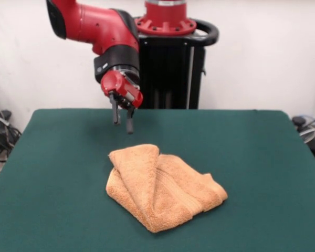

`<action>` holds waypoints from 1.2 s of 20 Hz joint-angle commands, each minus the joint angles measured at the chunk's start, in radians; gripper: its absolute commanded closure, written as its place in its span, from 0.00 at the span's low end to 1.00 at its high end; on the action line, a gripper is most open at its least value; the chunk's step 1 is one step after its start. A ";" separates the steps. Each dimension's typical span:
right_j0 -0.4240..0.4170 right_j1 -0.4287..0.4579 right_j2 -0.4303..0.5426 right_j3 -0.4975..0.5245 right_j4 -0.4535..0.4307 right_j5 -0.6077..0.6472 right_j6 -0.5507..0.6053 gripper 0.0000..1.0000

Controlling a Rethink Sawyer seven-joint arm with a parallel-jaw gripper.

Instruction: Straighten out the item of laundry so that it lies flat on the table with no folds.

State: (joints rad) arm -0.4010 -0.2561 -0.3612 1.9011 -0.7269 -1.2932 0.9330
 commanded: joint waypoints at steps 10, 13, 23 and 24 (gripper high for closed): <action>-0.008 0.079 0.099 -0.121 0.014 0.023 0.157 0.00; -0.009 0.091 0.107 -0.133 0.016 0.019 0.156 0.00; -0.007 0.160 0.130 -0.210 0.010 0.038 0.156 0.00; -0.002 0.163 0.130 -0.216 0.007 0.047 0.158 0.00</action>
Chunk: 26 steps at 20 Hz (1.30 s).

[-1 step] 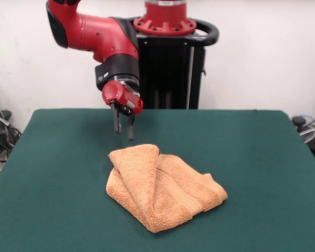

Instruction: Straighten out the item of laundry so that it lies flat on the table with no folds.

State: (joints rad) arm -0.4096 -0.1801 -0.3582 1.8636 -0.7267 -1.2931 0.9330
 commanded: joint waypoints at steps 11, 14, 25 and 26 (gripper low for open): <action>0.028 0.104 0.118 -0.205 0.003 0.069 0.171 0.00; 0.031 0.103 0.118 -0.211 -0.002 0.076 0.179 0.00; 0.058 0.081 0.125 -0.225 0.007 0.131 0.221 0.00; 0.061 0.074 0.126 -0.225 0.006 0.142 0.230 0.00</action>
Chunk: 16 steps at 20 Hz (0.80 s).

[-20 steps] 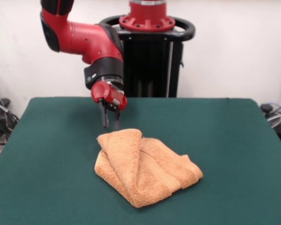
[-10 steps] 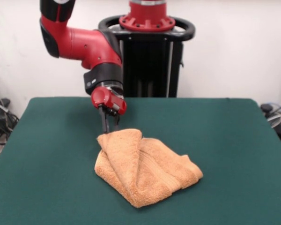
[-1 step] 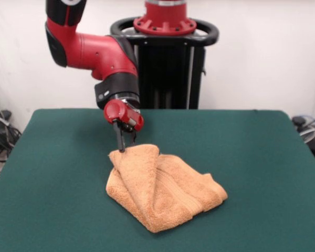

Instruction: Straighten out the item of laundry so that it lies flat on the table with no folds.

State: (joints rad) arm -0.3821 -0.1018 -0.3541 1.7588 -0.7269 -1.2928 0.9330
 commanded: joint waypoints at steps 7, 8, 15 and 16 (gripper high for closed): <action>0.046 -0.033 0.131 -0.108 0.024 0.173 0.246 0.00; 0.047 -0.035 0.133 -0.108 0.026 0.180 0.248 0.00; 0.049 -0.035 0.150 -0.128 0.024 0.215 0.249 0.00; 0.048 -0.037 0.154 -0.132 0.019 0.229 0.257 0.00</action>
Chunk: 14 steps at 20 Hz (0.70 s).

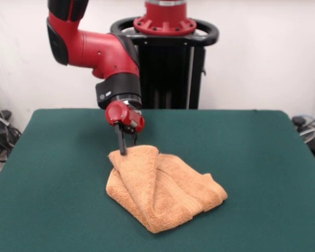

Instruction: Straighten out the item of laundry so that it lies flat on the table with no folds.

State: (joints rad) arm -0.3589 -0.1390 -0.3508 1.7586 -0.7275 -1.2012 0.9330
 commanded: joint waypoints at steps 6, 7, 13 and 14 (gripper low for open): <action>0.028 -0.010 0.163 -0.139 0.009 0.165 0.262 0.00; 0.030 -0.013 0.165 -0.140 0.008 0.171 0.263 0.00; 0.035 -0.024 0.176 -0.138 0.015 0.192 0.265 0.00; 0.036 -0.024 0.176 -0.135 0.021 0.187 0.257 0.00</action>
State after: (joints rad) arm -0.3576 -0.1495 -0.3326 1.7463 -0.7275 -1.1305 0.9330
